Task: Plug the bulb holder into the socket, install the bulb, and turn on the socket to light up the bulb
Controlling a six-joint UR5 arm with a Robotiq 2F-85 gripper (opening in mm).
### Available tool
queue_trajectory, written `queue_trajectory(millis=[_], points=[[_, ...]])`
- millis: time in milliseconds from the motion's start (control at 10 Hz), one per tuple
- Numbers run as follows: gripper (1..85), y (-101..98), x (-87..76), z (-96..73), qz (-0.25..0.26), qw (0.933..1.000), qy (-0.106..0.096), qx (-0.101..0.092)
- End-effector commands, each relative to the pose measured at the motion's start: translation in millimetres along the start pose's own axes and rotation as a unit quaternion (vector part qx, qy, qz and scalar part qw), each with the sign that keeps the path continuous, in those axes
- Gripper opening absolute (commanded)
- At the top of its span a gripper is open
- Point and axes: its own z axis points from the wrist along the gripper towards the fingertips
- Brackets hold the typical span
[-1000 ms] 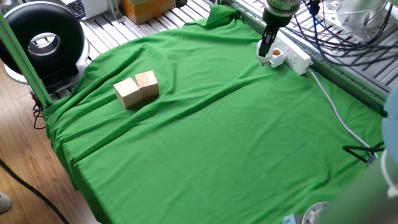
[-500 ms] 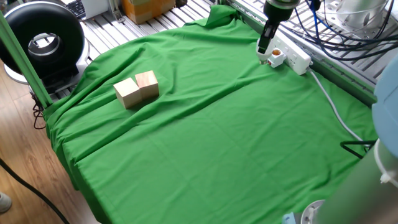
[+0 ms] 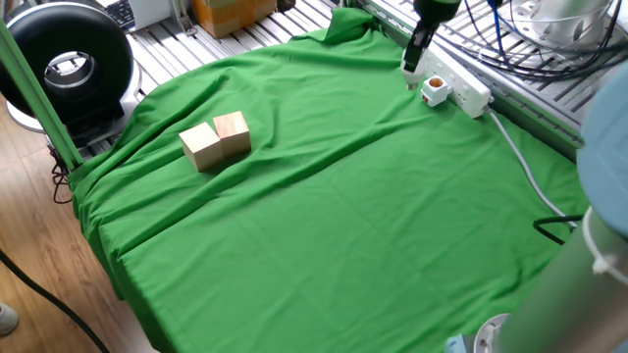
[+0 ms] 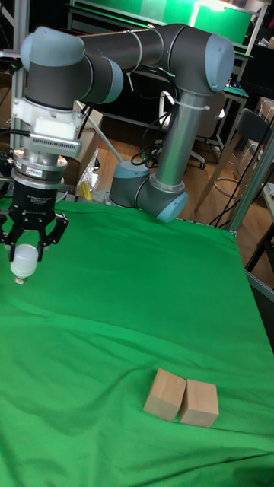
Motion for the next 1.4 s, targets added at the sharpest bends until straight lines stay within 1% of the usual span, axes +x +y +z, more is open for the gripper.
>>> queue_trajectory(millis=[0, 100, 200, 300, 400, 500, 600, 700, 800, 900, 1000, 1100, 1200, 1300], points=[[1.0, -32.4, -4.8, -13.9, -0.019, 0.9998, -0.001, 0.002], [1.0, -38.4, 1.5, -9.4, -0.025, 0.9997, -0.002, -0.006], [1.0, -42.8, 11.2, -0.2, -0.028, 0.9995, -0.005, -0.010], [1.0, -48.5, 20.8, 7.5, -0.035, 0.9993, -0.010, -0.011], [1.0, -59.3, 31.8, 10.9, -0.048, 0.9988, -0.003, 0.003], [1.0, -69.8, 35.7, 12.9, -0.074, 0.9971, 0.000, 0.019], [1.0, -64.0, 30.9, 11.3, -0.099, 0.9951, -0.003, 0.009], [1.0, -57.3, 26.5, 3.6, -0.115, 0.9933, 0.001, 0.004], [1.0, -43.5, 26.1, -3.0, -0.149, 0.9887, 0.007, -0.016], [1.0, -28.6, 25.8, -4.8, -0.202, 0.9784, 0.005, -0.042], [1.0, -26.9, 28.3, -5.2, -0.282, 0.9583, 0.009, -0.045], [1.0, -29.9, 35.1, -6.7, -0.345, 0.9372, 0.016, -0.049], [1.0, -27.7, 49.4, -11.7, -0.379, 0.9222, 0.030, -0.070], [1.0, -42.7, 45.2, -12.3, -0.403, 0.9137, 0.026, -0.047]])
